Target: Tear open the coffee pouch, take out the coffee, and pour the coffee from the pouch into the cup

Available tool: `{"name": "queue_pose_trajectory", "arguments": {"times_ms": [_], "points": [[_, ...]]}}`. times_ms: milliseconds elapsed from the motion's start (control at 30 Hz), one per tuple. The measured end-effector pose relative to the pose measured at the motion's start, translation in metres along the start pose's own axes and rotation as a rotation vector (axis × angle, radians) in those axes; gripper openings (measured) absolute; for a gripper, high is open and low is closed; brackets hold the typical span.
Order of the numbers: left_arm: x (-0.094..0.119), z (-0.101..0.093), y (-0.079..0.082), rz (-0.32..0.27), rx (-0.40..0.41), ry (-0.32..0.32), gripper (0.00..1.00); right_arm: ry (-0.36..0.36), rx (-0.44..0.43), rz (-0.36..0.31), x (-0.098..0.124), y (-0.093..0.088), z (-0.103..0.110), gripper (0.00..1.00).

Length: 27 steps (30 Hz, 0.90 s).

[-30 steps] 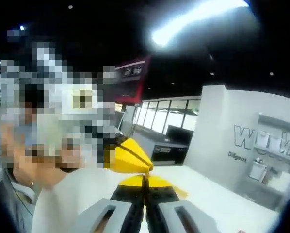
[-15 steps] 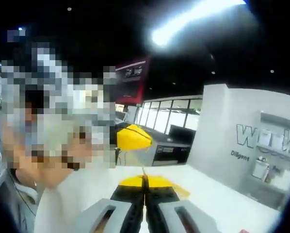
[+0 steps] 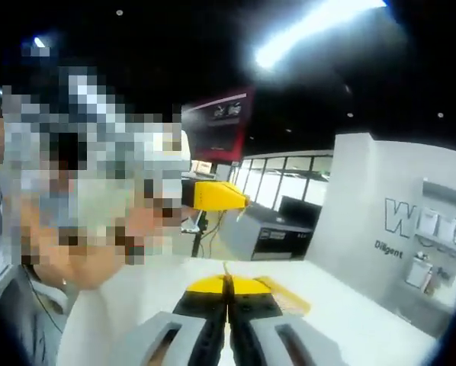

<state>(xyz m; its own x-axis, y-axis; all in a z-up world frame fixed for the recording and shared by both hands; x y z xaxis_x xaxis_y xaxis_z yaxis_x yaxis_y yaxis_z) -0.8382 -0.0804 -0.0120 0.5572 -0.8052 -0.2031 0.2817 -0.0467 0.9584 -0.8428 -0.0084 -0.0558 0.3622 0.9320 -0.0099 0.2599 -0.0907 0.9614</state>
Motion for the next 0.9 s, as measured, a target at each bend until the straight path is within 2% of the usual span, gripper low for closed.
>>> {"name": "queue_pose_trajectory", "arguments": {"times_ms": [100,133,167,267,433,533,600,700,767,900], "points": [[-0.004,-0.005,-0.005,0.029,-0.030,0.012,0.02,0.007,-0.001,0.005,0.000,-0.002,0.002,0.00],[-0.004,0.006,-0.004,0.037,-0.036,0.018,0.02,0.009,-0.003,0.005,0.000,-0.003,0.003,0.00],[-0.004,0.009,-0.004,0.040,-0.040,0.018,0.02,0.012,-0.004,0.005,0.000,-0.003,0.003,0.00],[-0.003,0.011,-0.004,0.046,-0.040,0.018,0.02,0.013,0.002,0.003,0.002,-0.002,0.005,0.00],[0.002,0.015,-0.002,0.061,-0.074,0.043,0.02,0.016,0.002,-0.038,0.014,-0.002,0.012,0.00],[0.003,0.014,0.001,0.055,-0.068,0.035,0.02,0.020,-0.014,-0.049,0.021,-0.015,0.017,0.01],[0.003,0.013,0.001,0.059,-0.071,0.032,0.02,0.012,-0.005,-0.042,0.028,-0.034,0.024,0.01],[0.004,0.013,-0.001,0.075,-0.072,0.032,0.02,-0.008,-0.005,-0.066,0.037,-0.053,0.033,0.01],[0.004,0.011,-0.001,0.080,-0.073,0.033,0.02,-0.035,0.010,-0.070,0.039,-0.059,0.032,0.01],[0.008,0.010,-0.007,0.093,-0.039,0.054,0.02,-0.032,0.044,-0.040,0.039,-0.064,0.043,0.01]]}}
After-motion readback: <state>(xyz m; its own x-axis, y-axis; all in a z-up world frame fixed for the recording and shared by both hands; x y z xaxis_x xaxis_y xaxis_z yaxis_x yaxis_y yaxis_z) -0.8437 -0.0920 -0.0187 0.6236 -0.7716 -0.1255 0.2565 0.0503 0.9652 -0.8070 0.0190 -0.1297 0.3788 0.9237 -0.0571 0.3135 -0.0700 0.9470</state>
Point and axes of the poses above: the point that each gripper's makers call its tool centre point, and the gripper's own axes: x roughly backward along the fingers, z roughly to its left, y roughly out of its top, the point moved 3 cm from there along x, roughly backward along the fingers, and after that the axes turned 7 degrees about -z, right-handed, at the moved point
